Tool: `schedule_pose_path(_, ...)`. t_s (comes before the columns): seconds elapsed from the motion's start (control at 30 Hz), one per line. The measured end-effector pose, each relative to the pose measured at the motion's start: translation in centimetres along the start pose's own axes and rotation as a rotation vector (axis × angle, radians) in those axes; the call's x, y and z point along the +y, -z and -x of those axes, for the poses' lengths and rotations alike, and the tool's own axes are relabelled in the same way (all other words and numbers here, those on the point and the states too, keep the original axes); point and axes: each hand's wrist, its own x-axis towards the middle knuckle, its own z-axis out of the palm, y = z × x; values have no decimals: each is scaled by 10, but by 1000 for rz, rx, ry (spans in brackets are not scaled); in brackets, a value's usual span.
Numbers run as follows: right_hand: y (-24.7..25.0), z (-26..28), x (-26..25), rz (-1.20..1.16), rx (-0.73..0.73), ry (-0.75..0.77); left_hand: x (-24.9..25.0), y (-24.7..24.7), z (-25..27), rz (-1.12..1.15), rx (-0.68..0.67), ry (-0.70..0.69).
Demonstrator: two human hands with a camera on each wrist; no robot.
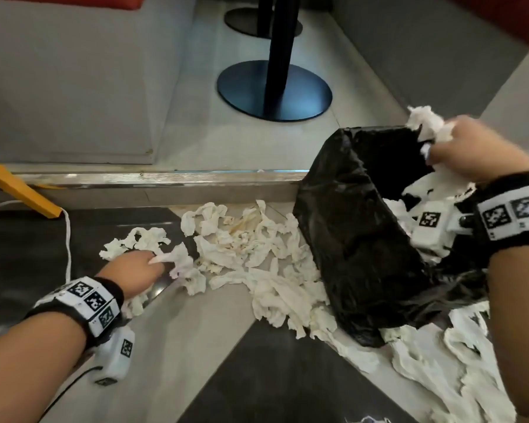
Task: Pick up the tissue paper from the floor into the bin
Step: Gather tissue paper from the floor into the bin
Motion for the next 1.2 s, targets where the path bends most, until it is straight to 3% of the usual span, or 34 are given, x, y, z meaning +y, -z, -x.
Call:
schedule_pose_path(0.07, -15, 5, 19, 127, -170, -69, 30, 21, -3, 47, -7, -11)
schedule_pose_path(0.13, -7, 5, 29, 108, -186, -89, 65, 42, 0, 210, -41, -35)
schedule_pose_path(0.23, 17, 4, 37, 12, -64, -40, 136, 72, 10, 436, -34, -132)
schedule_pose_path(0.33, 53, 11, 33, -226, 143, 74, 229, 97, 20, 614, 72, -343)
schedule_pose_path(0.4, 75, 17, 34, -380, 264, 122, 298, 105, 31, 520, 110, -515)
schedule_pose_path(0.5, 98, 32, 35, -473, 380, 195, 382, 90, 55, 393, 121, -669)
schedule_pose_path(0.6, 103, 45, 17, -539, 427, 245, 409, 53, 56, 114, -3, -750)
schedule_pose_path(0.7, 94, 55, 8, -544, 457, 277, 398, 36, 41, -15, -85, -836)
schedule_pose_path(0.9, 50, 63, -42, -600, 352, 369, 302, 50, 16, 58, 96, -882)
schedule_pose_path(0.97, 12, 64, -68, -546, 151, 389, 246, 51, 5, -46, 108, -826)
schedule_pose_path(1.0, -13, 65, -79, -465, -16, 386, 214, 50, -1, -113, 91, -781)
schedule_pose_path(1.1, -119, 75, -86, -12, -554, 384, 114, 42, -9, -312, 10, -604)
schedule_pose_path(1.2, -224, 102, -50, 408, -840, 300, 27, 30, -8, -389, -57, -465)
